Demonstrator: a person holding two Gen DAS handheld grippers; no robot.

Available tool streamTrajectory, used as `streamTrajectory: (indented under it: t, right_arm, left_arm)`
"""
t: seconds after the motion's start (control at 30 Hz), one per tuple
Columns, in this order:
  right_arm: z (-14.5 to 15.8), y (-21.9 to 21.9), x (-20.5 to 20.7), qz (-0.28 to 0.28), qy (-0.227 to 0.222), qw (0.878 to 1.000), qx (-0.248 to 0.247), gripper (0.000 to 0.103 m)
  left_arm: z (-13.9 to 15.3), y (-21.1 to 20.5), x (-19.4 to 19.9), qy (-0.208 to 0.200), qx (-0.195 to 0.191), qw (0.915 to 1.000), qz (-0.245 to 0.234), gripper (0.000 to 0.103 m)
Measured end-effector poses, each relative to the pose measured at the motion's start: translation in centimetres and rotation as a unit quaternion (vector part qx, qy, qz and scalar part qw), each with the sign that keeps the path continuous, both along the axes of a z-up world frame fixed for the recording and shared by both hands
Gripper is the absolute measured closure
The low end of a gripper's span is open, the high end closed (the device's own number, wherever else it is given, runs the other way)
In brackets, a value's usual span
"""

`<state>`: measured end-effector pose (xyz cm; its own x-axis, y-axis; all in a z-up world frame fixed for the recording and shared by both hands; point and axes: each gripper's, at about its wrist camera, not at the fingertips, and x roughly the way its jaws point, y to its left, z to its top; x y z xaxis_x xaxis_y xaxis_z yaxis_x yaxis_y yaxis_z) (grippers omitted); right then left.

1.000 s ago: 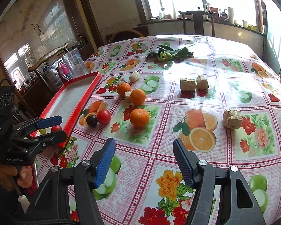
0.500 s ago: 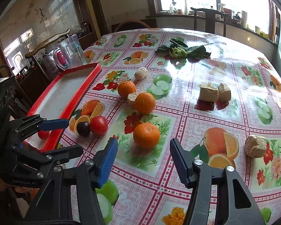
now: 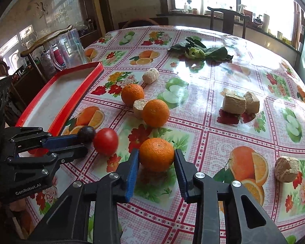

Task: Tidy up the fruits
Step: 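Grasp the dark plum with the left gripper while the right gripper grasps an orange, then carry the plum and orange over the tray and open both grippers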

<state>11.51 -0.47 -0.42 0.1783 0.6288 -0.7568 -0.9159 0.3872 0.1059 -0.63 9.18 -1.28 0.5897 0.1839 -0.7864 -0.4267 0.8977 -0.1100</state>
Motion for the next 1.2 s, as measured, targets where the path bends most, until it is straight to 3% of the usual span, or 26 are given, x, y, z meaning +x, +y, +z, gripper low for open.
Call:
streamTrajectory:
  t: [0.2, 0.27, 0.33, 0.43, 0.77, 0.83, 0.9, 1.2]
  right_arm:
    - [0.9, -1.2, -0.7, -0.005, 0.000, 1.000, 0.012, 0.068]
    - [1.0, -1.7, -0.6, -0.010, -0.001, 1.000, 0.014, 0.068]
    - [1.1, -2.1, -0.4, -0.015, 0.003, 1.000, 0.017, 0.068]
    - [0.9, -2.7, 0.1, -0.023, 0.012, 0.999, 0.018, 0.068]
    - [0.7, -3.5, 0.4, -0.031, 0.020, 0.999, 0.022, 0.068]
    - [0.8, -3.6, 0.3, -0.031, 0.019, 0.999, 0.023, 0.068]
    - [1.0, -3.8, 0.1, -0.030, 0.018, 0.999, 0.025, 0.068]
    - [2.1, -4.3, -0.8, -0.026, 0.020, 0.999, 0.036, 0.068]
  left_arm:
    - [0.1, 0.0, -0.2, -0.005, -0.010, 0.9999, 0.003, 0.089]
    - [0.2, 0.3, 0.0, -0.006, -0.021, 0.9997, 0.010, 0.085]
    - [0.4, 0.5, 0.4, -0.013, -0.026, 0.9995, 0.014, 0.068]
    - [0.2, 1.1, 1.5, -0.001, -0.021, 0.9994, 0.027, 0.064]
    - [0.0, 1.1, 4.0, 0.014, -0.009, 0.9996, 0.024, 0.064]
    - [0.1, 0.7, 3.9, 0.013, 0.009, 0.9997, 0.016, 0.077]
    - [0.2, 0.4, 3.5, 0.010, 0.021, 0.9997, 0.010, 0.081]
    - [0.8, -0.1, 0.5, -0.027, 0.008, 0.9996, -0.002, 0.082]
